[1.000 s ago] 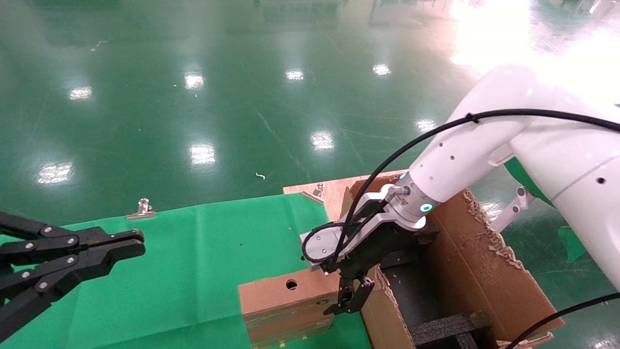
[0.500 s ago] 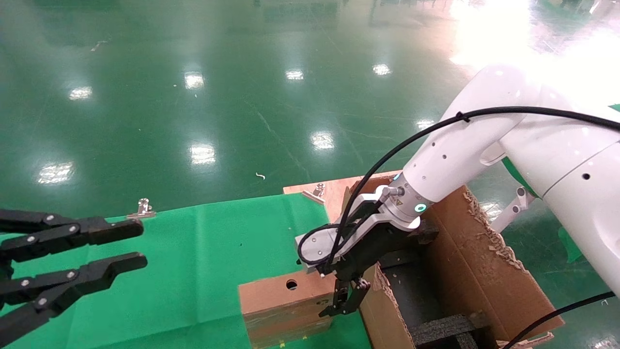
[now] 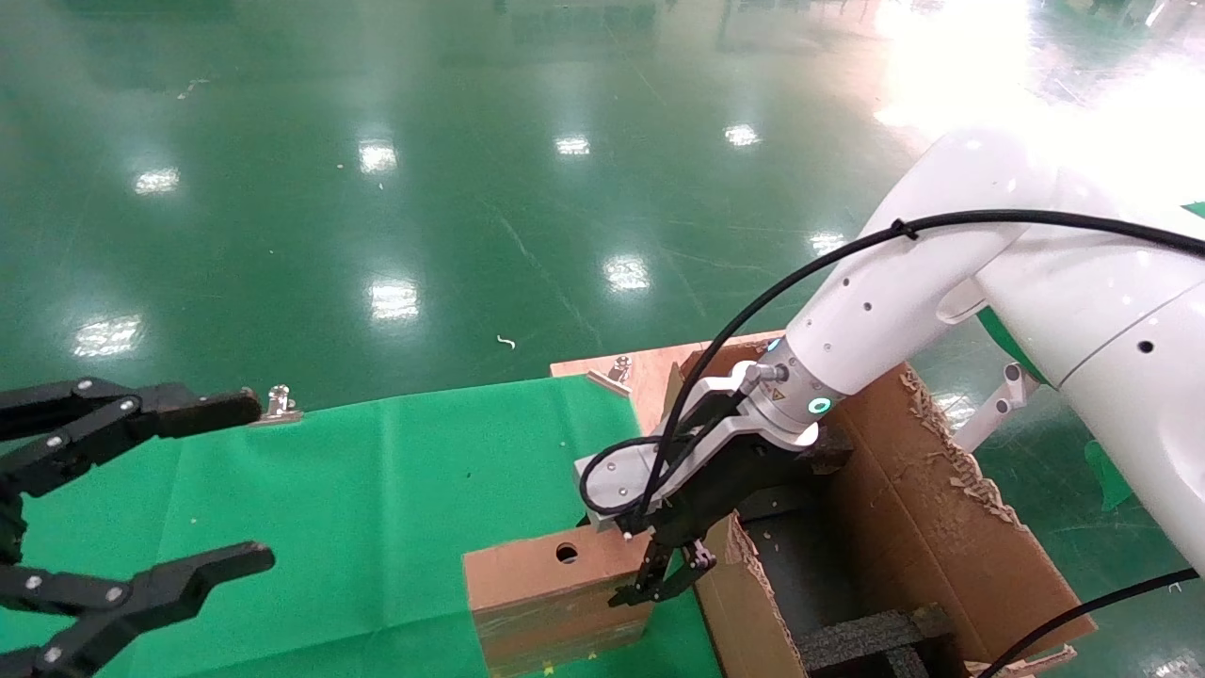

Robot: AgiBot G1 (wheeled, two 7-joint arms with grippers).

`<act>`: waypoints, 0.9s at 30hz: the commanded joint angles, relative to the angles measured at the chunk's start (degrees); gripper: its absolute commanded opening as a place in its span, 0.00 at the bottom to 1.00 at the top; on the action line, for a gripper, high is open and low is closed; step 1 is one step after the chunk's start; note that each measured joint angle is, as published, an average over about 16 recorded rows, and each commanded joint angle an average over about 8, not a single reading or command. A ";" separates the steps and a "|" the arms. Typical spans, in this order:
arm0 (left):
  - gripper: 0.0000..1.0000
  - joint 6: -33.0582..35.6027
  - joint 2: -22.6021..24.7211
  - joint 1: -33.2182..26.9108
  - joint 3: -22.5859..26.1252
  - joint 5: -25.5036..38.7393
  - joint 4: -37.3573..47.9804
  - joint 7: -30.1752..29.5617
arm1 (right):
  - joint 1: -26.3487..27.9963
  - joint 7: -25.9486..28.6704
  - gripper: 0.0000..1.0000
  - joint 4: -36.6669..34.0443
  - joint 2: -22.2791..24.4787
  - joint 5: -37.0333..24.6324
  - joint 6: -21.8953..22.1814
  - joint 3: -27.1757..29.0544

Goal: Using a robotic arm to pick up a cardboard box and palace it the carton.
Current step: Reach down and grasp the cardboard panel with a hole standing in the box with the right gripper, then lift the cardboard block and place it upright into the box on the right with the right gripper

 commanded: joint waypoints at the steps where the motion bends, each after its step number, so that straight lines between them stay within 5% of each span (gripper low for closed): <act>1: 1.00 0.00 0.00 0.00 0.00 0.00 0.00 0.00 | -0.04 0.03 0.00 0.06 0.04 0.00 -0.01 0.05; 18: 1.00 0.01 0.00 -0.01 0.02 -0.01 0.03 0.02 | 0.53 0.81 0.00 -0.82 1.36 2.72 0.61 1.08; 27: 1.00 0.01 -0.01 -0.04 0.06 -0.03 0.05 0.04 | 9.86 2.05 0.00 -2.56 4.80 7.98 -0.56 1.69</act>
